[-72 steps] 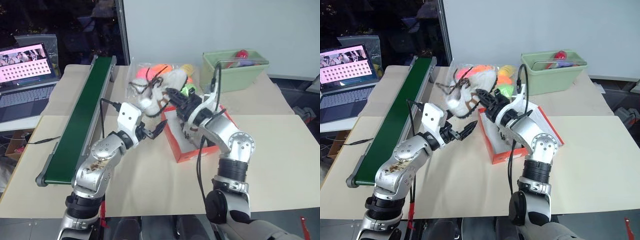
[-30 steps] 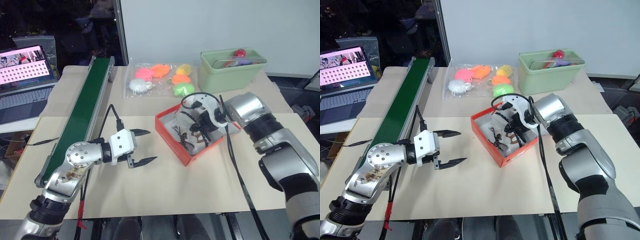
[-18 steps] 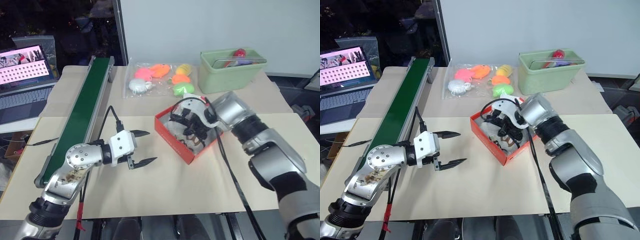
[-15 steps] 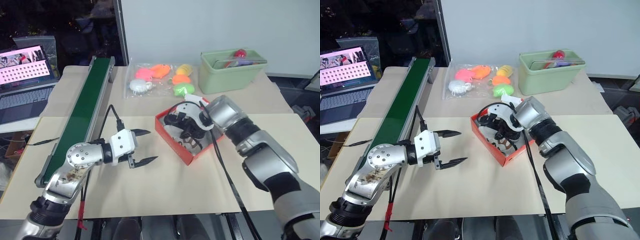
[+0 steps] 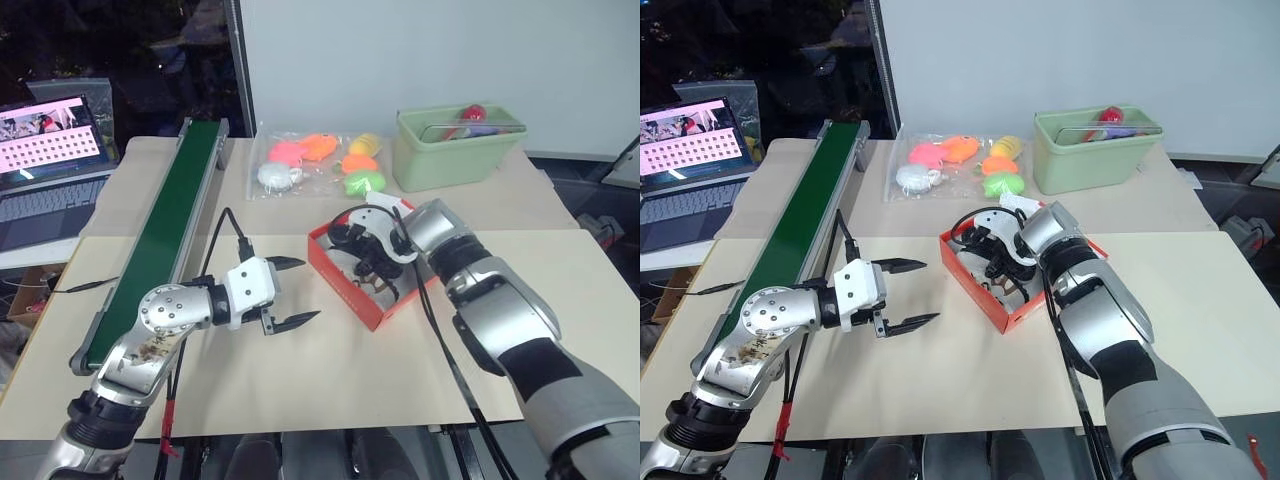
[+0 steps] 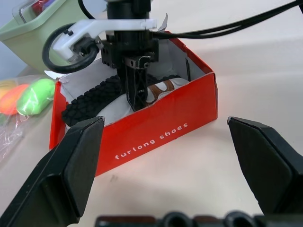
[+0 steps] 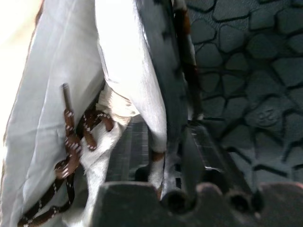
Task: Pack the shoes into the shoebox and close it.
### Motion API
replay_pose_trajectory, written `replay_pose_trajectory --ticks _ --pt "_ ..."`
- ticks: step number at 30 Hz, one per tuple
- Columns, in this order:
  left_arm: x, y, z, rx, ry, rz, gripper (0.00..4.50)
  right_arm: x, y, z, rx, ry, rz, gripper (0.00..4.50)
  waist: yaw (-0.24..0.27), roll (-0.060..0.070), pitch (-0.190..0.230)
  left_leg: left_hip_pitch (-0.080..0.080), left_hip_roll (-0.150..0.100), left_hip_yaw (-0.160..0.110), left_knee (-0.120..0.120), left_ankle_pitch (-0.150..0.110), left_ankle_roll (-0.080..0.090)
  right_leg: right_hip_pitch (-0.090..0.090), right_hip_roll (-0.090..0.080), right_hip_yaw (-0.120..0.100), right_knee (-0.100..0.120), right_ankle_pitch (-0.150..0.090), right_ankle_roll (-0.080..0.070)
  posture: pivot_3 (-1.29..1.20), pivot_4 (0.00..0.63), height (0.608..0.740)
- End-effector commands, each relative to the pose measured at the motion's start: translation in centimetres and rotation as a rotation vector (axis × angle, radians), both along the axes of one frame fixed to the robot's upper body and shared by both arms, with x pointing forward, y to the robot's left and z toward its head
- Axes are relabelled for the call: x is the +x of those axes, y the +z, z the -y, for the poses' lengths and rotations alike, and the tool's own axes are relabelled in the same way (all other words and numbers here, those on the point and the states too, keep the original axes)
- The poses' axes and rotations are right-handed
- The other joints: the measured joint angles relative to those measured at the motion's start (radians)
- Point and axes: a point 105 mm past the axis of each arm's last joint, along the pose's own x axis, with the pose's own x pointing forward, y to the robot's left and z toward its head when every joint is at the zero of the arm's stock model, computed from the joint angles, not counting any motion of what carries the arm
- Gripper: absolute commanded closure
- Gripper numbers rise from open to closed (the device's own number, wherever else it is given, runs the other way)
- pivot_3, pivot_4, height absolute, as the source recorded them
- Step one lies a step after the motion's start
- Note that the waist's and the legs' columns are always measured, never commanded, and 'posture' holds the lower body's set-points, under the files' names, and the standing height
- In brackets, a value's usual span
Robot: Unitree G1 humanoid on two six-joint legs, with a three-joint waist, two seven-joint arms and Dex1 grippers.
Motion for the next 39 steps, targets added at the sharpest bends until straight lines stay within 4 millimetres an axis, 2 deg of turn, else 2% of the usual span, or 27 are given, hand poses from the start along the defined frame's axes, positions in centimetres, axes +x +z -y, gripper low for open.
replay_pose_trajectory --ticks 1,4,7,10,16,19,22,23,25,26,27,31,33,35,37,39 --pt "0.0 0.8 0.3 -0.007 -0.014 0.032 0.00 0.4 0.9 -0.1 0.052 -0.054 0.007 1.82 -0.004 0.000 0.000 -0.001 0.000 0.000 0.000 0.000 0.000 -0.001 0.000 0.000 0.000 0.000 0.000 0.00 0.150 0.729" --pt "0.0 0.8 0.3 -0.007 -0.014 0.032 0.00 0.6 2.2 -0.1 0.092 -0.069 0.017 0.83 -0.004 0.000 0.000 -0.004 0.000 0.000 0.000 0.000 0.000 -0.005 0.000 0.000 0.001 0.000 0.000 0.00 0.150 0.729" --pt "0.3 0.8 0.2 -0.004 -0.011 0.033 0.00 0.8 4.4 0.4 0.148 -0.091 0.036 0.83 -0.004 0.001 0.001 -0.006 0.000 0.000 0.000 0.000 0.000 -0.007 0.000 0.000 0.001 0.000 0.000 0.00 0.150 0.729" --pt "0.5 0.8 0.1 -0.004 -0.006 0.033 0.00 0.7 5.7 1.0 0.181 -0.112 0.047 0.83 0.004 0.002 0.001 -0.011 -0.001 0.000 0.000 0.000 0.000 -0.010 -0.001 0.000 0.001 0.000 0.000 0.00 0.150 0.729" --pt "1.6 0.6 0.5 -0.084 0.049 -0.001 0.00 0.4 8.9 4.0 0.292 -0.242 0.105 0.83 0.008 0.004 0.002 -0.015 -0.001 -0.001 0.000 0.000 0.000 -0.013 -0.001 0.000 0.000 0.000 0.000 0.00 0.150 0.729" --pt "1.9 0.4 0.7 -0.096 0.066 -0.004 0.00 0.3 9.9 4.8 0.348 -0.288 0.125 0.83 0.008 0.004 0.002 -0.015 -0.001 -0.001 0.000 0.000 0.000 -0.013 -0.001 -0.001 0.000 0.000 0.000 0.00 0.150 0.729" --pt "2.1 -0.3 1.4 -0.112 0.079 -0.018 0.00 0.2 11.5 7.5 0.410 -0.359 0.234 0.83 0.008 0.004 0.002 -0.014 -0.001 -0.001 0.000 0.000 0.000 -0.012 -0.001 -0.001 -0.001 0.000 0.000 0.00 0.150 0.729" --pt "2.1 -0.5 1.5 -0.120 0.085 -0.026 0.00 0.1 11.7 9.0 0.431 -0.407 0.269 0.83 0.008 0.004 0.002 -0.014 -0.001 -0.001 0.000 0.000 0.000 -0.012 -0.001 -0.001 -0.001 0.000 0.000 0.00 0.150 0.729" --pt "2.0 -0.6 1.6 -0.133 0.094 -0.031 0.00 -0.4 10.9 12.3 0.421 -0.508 0.330 1.40 0.016 0.004 0.002 -0.015 -0.001 -0.001 0.000 0.000 0.000 -0.012 -0.002 -0.001 -0.001 0.000 0.000 0.00 0.150 0.729" --pt "2.0 -0.7 1.7 -0.138 0.100 -0.033 0.00 -1.1 10.7 14.0 0.430 -0.547 0.356 1.50 0.018 0.004 0.002 -0.015 -0.001 -0.001 0.000 0.000 0.000 -0.012 -0.001 -0.001 -0.002 0.000 0.000 0.00 0.150 0.729" --pt "2.2 -0.7 1.7 -0.140 0.108 -0.034 0.00 -2.0 10.5 15.2 0.438 -0.569 0.370 1.90 0.023 0.004 0.002 -0.016 -0.002 -0.001 0.000 0.000 0.000 -0.012 -0.002 -0.001 -0.002 0.000 0.001 0.00 0.150 0.729" --pt "2.4 -0.5 1.8 -0.151 0.119 -0.037 0.00 -5.3 10.1 16.8 0.391 -0.517 0.407 3.23 0.032 0.005 0.003 -0.017 -0.002 -0.001 0.000 0.000 0.000 -0.012 -0.002 -0.001 -0.004 0.000 0.001 0.00 0.150 0.729" --pt "2.3 -0.6 1.9 -0.151 0.115 -0.041 0.00 -6.3 10.0 17.5 0.372 -0.504 0.418 3.96 0.020 0.006 0.002 -0.015 -0.002 0.000 0.000 0.000 0.000 -0.012 -0.002 0.001 -0.002 0.000 0.001 0.00 0.150 0.729" --pt "2.2 -0.7 2.1 -0.147 0.102 -0.048 0.00 -7.0 9.6 18.9 0.346 -0.517 0.437 4.46 0.013 0.006 0.002 -0.012 -0.002 0.000 0.000 0.000 0.000 -0.009 -0.002 0.001 -0.001 0.000 0.001 0.00 0.150 0.729" --pt "2.1 -0.8 2.1 -0.142 0.096 -0.051 0.00 -7.2 9.0 19.7 0.300 -0.526 0.441 4.46 0.007 0.006 0.002 -0.010 -0.002 0.000 0.000 0.000 0.000 -0.007 -0.001 0.001 -0.002 0.000 0.002 0.00 0.150 0.729" --pt "2.2 -0.9 2.0 -0.139 0.095 -0.052 0.00 -7.1 7.9 19.6 0.239 -0.519 0.441 4.46 0.004 0.006 0.002 -0.009 -0.002 0.001 0.000 0.000 0.000 -0.006 -0.001 0.001 -0.002 0.000 0.002 0.00 0.150 0.729"
